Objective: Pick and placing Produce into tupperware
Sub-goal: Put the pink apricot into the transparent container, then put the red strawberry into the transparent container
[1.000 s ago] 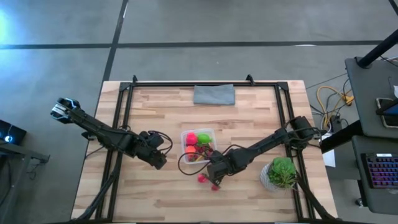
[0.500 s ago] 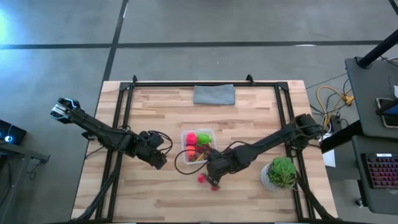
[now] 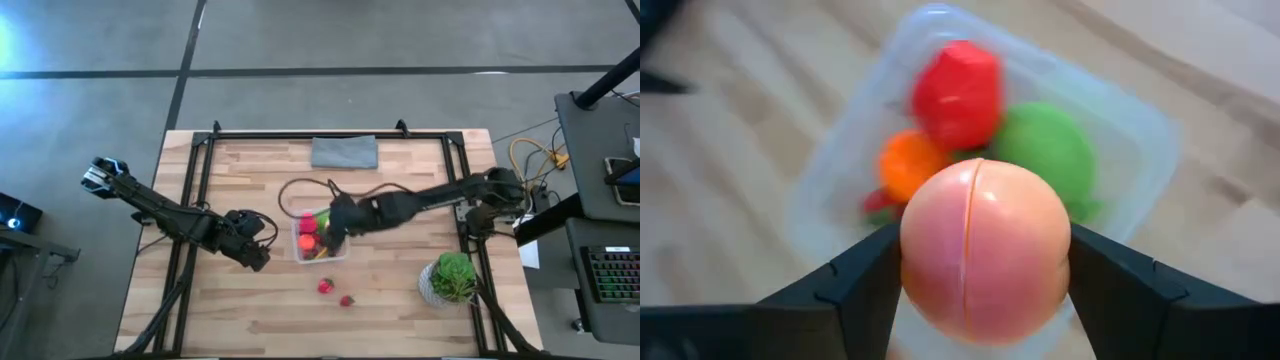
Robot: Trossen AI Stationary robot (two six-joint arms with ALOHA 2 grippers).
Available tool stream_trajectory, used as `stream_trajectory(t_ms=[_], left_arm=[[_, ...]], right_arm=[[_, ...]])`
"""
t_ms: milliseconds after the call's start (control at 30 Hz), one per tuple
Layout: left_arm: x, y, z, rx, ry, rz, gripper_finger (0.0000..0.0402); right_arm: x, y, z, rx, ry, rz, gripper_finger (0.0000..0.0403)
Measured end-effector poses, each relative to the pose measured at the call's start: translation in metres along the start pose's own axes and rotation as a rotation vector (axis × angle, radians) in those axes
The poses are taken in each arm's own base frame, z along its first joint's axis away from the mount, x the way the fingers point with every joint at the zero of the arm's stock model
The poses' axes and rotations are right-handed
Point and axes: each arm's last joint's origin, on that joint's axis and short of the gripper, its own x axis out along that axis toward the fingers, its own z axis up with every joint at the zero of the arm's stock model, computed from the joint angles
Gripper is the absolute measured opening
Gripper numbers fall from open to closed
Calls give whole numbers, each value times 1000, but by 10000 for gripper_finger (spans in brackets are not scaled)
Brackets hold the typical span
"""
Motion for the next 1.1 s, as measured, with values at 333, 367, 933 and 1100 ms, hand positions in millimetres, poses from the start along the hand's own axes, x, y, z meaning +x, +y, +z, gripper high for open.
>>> stream_trajectory(t_ms=[333,367,933,1100], left_arm=[[0,0,0,0,-4,1,325],[0,0,0,1,-8,3,325],[3,-13,6,20,-101,-133,325],[14,-29,7,250,-249,-343,325]], right_arm=[[14,-12,11,-30,36,-21,249],[14,-12,11,-33,38,-23,249],[2,-3,8,-70,-19,9,365],[-41,3,2,-147,-153,10,368]])
